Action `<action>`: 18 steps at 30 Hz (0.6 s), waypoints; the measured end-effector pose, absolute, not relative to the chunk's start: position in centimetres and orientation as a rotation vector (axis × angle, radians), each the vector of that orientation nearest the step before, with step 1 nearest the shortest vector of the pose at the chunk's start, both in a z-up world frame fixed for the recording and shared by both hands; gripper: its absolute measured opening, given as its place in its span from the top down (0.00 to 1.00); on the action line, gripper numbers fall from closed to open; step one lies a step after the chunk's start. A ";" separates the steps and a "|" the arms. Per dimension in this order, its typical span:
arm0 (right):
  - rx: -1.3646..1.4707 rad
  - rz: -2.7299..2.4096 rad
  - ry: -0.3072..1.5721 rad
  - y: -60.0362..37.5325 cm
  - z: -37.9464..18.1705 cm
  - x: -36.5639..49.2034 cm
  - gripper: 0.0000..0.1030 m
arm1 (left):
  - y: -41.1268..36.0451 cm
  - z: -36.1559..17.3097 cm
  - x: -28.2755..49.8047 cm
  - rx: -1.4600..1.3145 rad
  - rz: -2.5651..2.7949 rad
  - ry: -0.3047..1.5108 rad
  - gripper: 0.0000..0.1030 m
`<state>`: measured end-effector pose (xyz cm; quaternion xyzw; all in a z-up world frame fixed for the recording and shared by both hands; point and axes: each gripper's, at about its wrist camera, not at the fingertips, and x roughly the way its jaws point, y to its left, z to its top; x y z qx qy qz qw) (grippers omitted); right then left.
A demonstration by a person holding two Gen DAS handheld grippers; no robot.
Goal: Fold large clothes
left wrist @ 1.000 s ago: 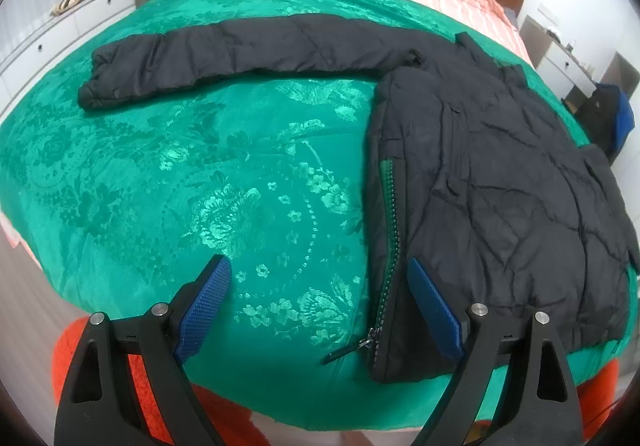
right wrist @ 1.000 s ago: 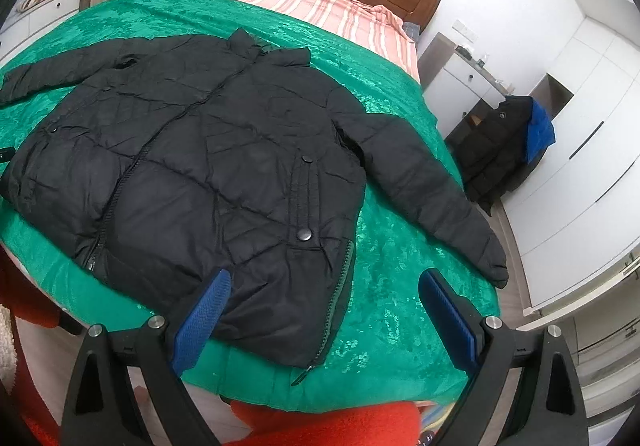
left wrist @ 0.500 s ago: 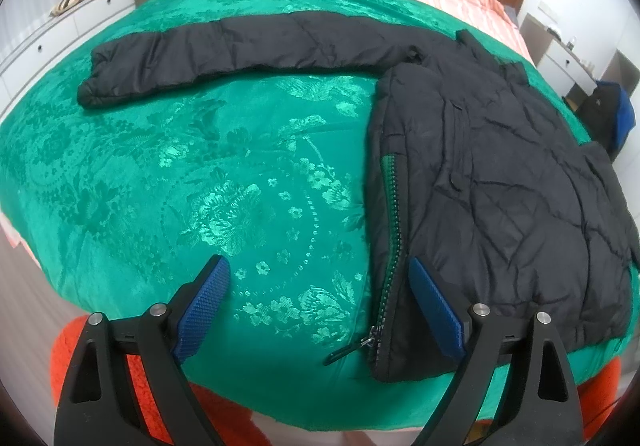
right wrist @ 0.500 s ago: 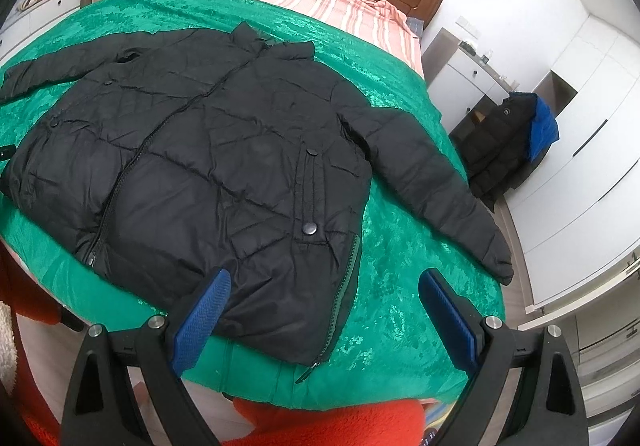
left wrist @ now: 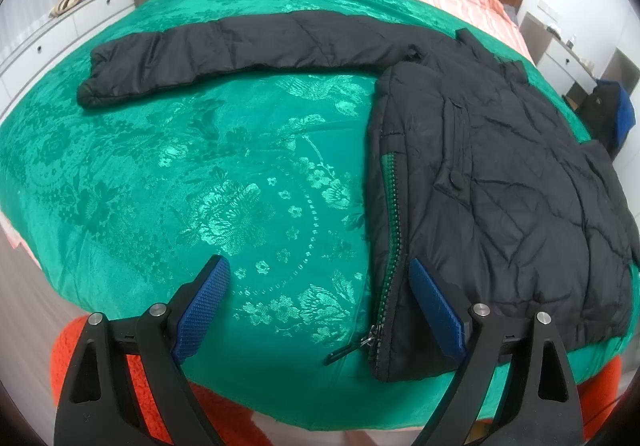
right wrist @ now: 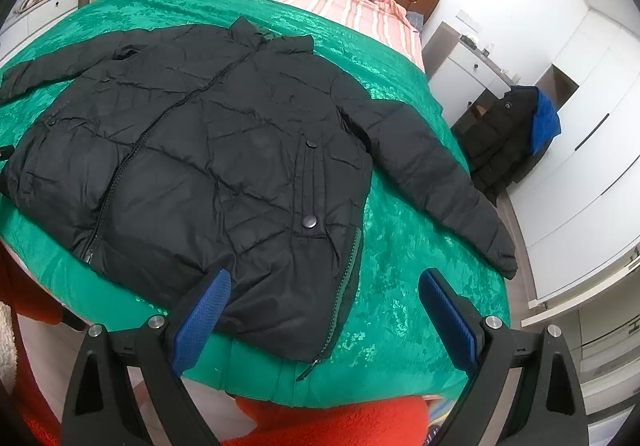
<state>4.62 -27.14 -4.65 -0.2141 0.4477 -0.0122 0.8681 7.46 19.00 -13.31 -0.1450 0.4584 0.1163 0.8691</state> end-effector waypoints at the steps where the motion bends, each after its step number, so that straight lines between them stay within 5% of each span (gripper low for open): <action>1: -0.448 -0.026 0.938 -27.1 -4.7 4.6 0.09 | 19.0 -13.3 7.5 -0.303 0.243 0.959 0.11; 18: -0.438 -0.020 0.949 -27.1 -5.1 4.7 0.09 | 18.8 -13.6 7.5 -0.297 0.242 0.966 0.10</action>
